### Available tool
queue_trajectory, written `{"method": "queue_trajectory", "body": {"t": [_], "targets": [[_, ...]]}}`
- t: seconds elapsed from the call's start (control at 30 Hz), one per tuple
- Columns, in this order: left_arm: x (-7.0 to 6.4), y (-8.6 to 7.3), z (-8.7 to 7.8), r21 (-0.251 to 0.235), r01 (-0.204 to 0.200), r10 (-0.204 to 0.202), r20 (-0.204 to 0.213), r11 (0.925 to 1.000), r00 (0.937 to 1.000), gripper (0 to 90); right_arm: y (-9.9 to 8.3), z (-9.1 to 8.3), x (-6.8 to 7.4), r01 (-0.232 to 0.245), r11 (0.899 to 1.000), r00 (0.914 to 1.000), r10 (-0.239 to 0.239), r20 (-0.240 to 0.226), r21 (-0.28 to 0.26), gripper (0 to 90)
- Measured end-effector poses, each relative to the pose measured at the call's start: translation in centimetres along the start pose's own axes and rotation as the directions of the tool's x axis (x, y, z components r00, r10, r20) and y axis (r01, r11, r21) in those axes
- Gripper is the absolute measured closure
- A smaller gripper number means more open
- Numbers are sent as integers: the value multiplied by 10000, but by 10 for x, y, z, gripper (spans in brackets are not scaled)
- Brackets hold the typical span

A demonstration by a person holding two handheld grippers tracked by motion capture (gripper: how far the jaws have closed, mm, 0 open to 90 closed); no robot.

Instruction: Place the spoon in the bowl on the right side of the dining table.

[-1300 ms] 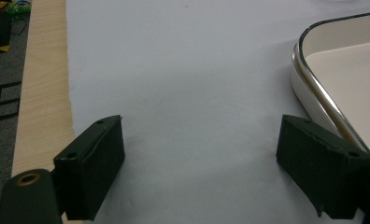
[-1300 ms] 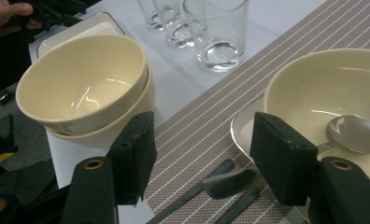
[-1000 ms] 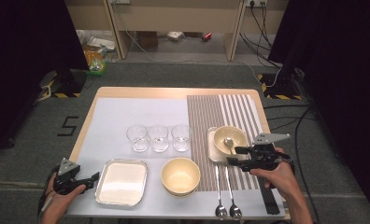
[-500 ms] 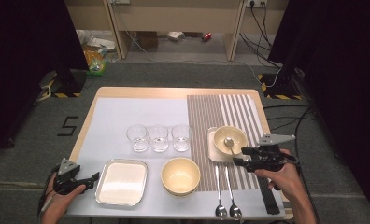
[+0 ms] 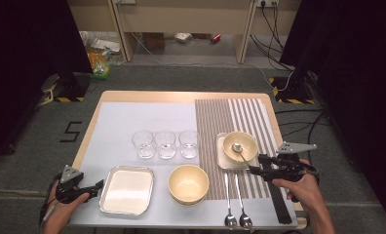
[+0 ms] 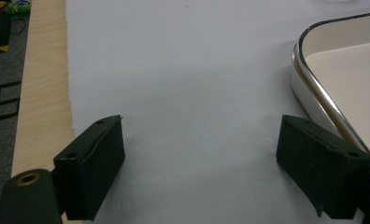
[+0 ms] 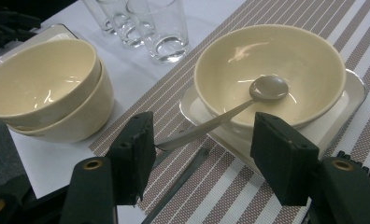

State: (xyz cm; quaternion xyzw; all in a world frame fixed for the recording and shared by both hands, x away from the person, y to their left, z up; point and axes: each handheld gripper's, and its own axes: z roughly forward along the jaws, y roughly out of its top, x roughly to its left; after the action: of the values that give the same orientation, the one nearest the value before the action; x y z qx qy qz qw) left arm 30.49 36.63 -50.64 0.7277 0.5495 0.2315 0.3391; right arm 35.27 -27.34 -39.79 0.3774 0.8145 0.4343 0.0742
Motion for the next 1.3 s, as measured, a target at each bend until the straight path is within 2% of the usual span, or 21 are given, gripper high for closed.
{"method": "queue_trajectory", "body": {"t": [0.13, 0.27, 0.47, 0.73, 0.93, 1.07, 1.3], "targets": [[0, 0, 0, -16, 4, -4, -17, 10000, 10000, 146, -5, -10, -2, -76, 9999, 9998, 78, 204, -99, 401], [0, 0, 0, 2, 1, -1, 3, 10000, 10000, 146, -15, -15, -10, -337, 9994, 9975, 332, 625, 68, 402], [0, 0, 0, 5, -2, 2, 5, 10000, 10000, 146, -27, -17, -18, -698, 9972, 9933, 670, 942, 270, 403], [0, 0, 0, -1, 3, -3, 8, 10000, 10000, 146, -36, -18, -22, -775, 9960, 9898, 714, 1231, 452, 404], [0, 0, 0, -1, 5, -5, 11, 10000, 10000, 147, -45, -20, -27, -873, 9934, 9836, 742, 1646, 740, 403], [0, 0, 0, -6, 13, -13, -6, 10000, 10000, 147, -51, -21, -31, -960, 9909, 9765, 753, 2020, 944, 403], [0, 0, 0, 53, -6, 5, 47, 10000, 10000, 147, -59, -25, -35, -1203, 9880, 9731, 979, 2083, 973, 403]]}}
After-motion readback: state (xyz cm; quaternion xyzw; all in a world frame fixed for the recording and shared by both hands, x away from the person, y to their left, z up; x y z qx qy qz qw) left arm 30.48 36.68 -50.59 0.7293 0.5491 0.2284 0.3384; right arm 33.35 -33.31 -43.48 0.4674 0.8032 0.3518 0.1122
